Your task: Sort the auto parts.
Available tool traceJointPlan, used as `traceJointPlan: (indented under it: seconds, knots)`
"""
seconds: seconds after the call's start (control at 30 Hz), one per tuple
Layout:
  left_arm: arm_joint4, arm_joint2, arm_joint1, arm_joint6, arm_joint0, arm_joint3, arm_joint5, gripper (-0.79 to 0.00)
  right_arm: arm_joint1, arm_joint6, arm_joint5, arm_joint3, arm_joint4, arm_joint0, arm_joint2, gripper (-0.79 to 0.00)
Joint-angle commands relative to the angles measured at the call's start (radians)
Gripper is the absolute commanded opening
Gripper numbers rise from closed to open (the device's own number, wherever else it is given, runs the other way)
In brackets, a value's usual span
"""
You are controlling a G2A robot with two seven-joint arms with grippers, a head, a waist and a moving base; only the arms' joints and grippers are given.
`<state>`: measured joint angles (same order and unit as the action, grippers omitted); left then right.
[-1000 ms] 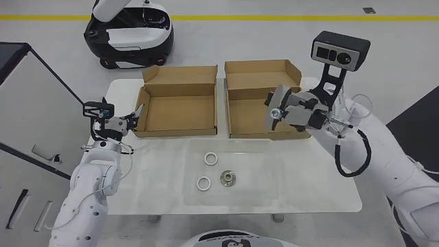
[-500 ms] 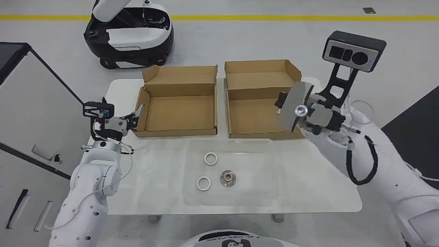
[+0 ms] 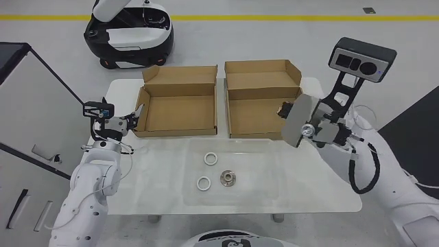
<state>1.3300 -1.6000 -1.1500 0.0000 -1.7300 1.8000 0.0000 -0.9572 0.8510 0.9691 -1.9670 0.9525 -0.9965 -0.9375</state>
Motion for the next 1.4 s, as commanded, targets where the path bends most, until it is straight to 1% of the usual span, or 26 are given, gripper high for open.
traceJointPlan:
  seconds: [0.0, 0.1, 0.23, 0.53, 0.77, 1.13, 1.37]
  knots:
    - [0.000, 0.000, 0.000, 0.000, 0.000, 0.000, 0.000, 0.000, 0.000, 0.028, -0.028, 0.019, -0.028, 0.001, -0.006, -0.785]
    - [0.000, 0.000, 0.000, 0.000, 0.000, 0.000, 0.000, 0.000, -0.002, 0.059, -0.060, 0.032, -0.059, 0.002, -0.015, -0.785]
    - [0.000, 0.000, 0.000, 0.000, 0.000, 0.000, 0.000, 0.000, -0.009, 0.063, -0.074, 0.029, -0.059, -0.002, -0.018, -0.785]
    - [0.000, 0.000, 0.000, 0.000, 0.000, 0.000, 0.000, 0.000, -0.034, 0.021, -0.021, -0.020, 0.039, -0.018, -0.017, -0.785]
    - [0.000, 0.000, 0.000, 0.000, 0.000, 0.000, 0.000, 0.000, -0.052, -0.007, 0.008, -0.039, 0.060, -0.029, -0.019, -0.785]
    - [0.000, 0.000, 0.000, 0.000, 0.000, 0.000, 0.000, 0.000, -0.095, -0.043, 0.043, -0.021, 0.062, 0.000, 0.010, -0.785]
    - [0.000, 0.000, 0.000, 0.000, 0.000, 0.000, 0.000, 0.000, -0.114, -0.037, 0.037, 0.034, -0.023, 0.012, 0.018, -0.785]
